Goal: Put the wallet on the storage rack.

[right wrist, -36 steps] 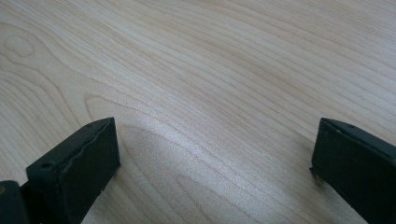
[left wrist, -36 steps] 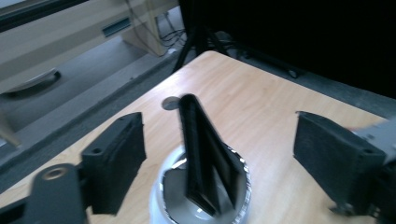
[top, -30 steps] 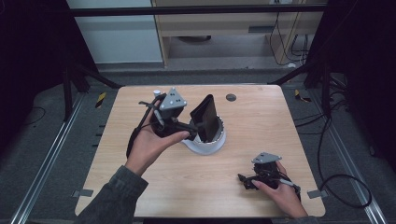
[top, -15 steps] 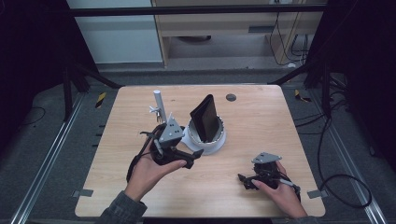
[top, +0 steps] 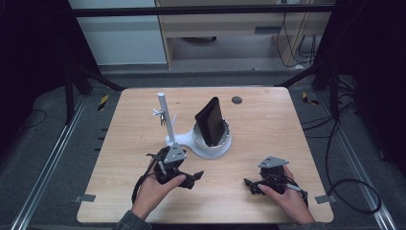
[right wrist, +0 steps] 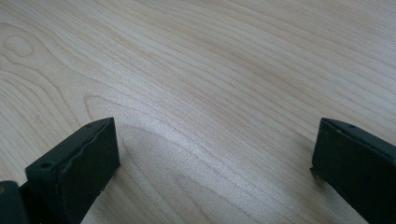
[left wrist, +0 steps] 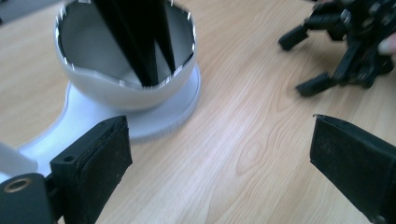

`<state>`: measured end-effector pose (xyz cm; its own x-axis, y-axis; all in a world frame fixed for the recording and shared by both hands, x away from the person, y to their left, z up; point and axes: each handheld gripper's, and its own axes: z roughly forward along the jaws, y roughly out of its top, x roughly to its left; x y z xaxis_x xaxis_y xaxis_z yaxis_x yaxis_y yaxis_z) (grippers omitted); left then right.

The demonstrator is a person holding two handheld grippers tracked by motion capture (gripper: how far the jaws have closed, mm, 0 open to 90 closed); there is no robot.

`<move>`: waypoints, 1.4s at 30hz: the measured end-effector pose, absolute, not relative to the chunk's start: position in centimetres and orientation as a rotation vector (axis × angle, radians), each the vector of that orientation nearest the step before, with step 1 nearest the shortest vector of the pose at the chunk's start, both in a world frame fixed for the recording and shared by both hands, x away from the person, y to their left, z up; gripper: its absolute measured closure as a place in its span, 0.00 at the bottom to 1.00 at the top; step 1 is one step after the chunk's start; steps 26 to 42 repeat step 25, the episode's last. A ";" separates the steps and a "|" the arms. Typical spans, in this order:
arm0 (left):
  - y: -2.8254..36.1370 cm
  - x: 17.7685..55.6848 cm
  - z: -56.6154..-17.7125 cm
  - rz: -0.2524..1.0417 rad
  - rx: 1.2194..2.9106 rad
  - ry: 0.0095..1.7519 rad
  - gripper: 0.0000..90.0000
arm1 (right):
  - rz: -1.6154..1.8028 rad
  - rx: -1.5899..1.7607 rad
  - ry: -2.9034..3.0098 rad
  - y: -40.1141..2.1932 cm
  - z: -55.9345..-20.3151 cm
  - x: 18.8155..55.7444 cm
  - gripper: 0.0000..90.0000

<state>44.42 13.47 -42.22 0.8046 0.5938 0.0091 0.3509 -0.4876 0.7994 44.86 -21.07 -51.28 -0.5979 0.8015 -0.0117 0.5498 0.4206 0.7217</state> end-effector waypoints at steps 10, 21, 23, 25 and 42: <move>16.6 44.9 -47.6 0.417 2.184 0.845 0.07 | 0.983 1.160 2.324 -21.1 -51.3 44.9 0.01; 21.0 46.3 -50.1 0.490 2.166 1.060 0.07 | 0.983 1.165 2.322 -21.0 -51.3 44.8 0.01; 21.4 46.6 -50.4 0.489 2.178 1.091 0.06 | 0.982 1.166 2.321 -21.0 -51.3 44.8 0.01; 21.6 46.7 -50.6 0.475 2.158 1.104 0.04 | 0.982 1.167 2.321 -21.0 -51.3 44.8 0.01; 21.6 46.7 -50.6 0.475 2.158 1.104 0.04 | 0.982 1.167 2.321 -21.0 -51.3 44.8 0.01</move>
